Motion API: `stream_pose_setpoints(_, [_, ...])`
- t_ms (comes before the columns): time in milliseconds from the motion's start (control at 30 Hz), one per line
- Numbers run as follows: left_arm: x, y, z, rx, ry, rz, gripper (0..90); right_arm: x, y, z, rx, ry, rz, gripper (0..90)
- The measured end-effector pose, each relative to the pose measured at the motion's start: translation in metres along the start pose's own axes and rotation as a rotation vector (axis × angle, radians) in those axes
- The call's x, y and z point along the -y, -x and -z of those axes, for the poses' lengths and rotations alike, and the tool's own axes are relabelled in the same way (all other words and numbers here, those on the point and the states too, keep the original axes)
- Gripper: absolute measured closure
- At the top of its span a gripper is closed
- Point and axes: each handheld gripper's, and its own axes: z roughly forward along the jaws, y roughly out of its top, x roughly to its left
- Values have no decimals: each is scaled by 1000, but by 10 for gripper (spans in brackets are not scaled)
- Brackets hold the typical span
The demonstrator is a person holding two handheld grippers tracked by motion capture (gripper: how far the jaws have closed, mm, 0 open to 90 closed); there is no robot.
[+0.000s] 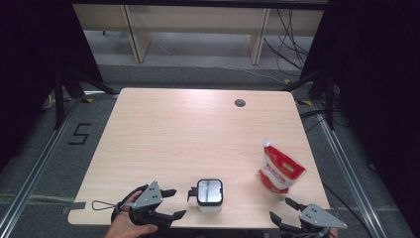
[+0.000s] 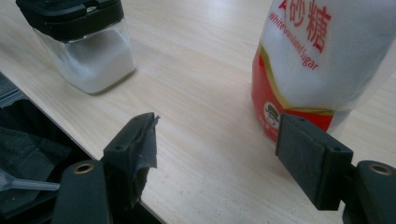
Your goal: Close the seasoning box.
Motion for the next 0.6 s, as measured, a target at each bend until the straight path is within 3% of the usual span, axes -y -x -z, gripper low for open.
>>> stream_pose_setpoints(100, [4, 2, 0, -5, -10, 15, 285, 0, 0, -1, 1, -8, 6, 248])
stream_pose_setpoints(133, [5, 3, 0, -6, -14, 16, 284, 1, -2, -2, 2, -20, -23, 238])
stream_pose_setpoints(167, [6, 1, 1, -11, -35, -6, 281, 1, -1, -4, -2, -26, -3, 237])
stream_pose_setpoints(200, [7, 3, 1, -5, -26, 8, 279, 2, -5, -3, 7, -43, -38, 233])
stream_pose_setpoints(267, [10, 4, 0, -11, -17, 11, 275, 1, -2, -4, -1, -33, 1, 232])
stream_pose_setpoints(433, [14, 4, 3, -14, -32, 14, 247, 2, 0, -5, 22, -26, 11, 222])
stream_pose_setpoints(467, [15, 4, 3, -17, -35, 15, 240, 2, -2, -4, 17, -35, -19, 222])
stream_pose_setpoints(600, [17, 5, 4, -21, -40, 4, 223, 1, -2, -4, 3, -33, 1, 219])
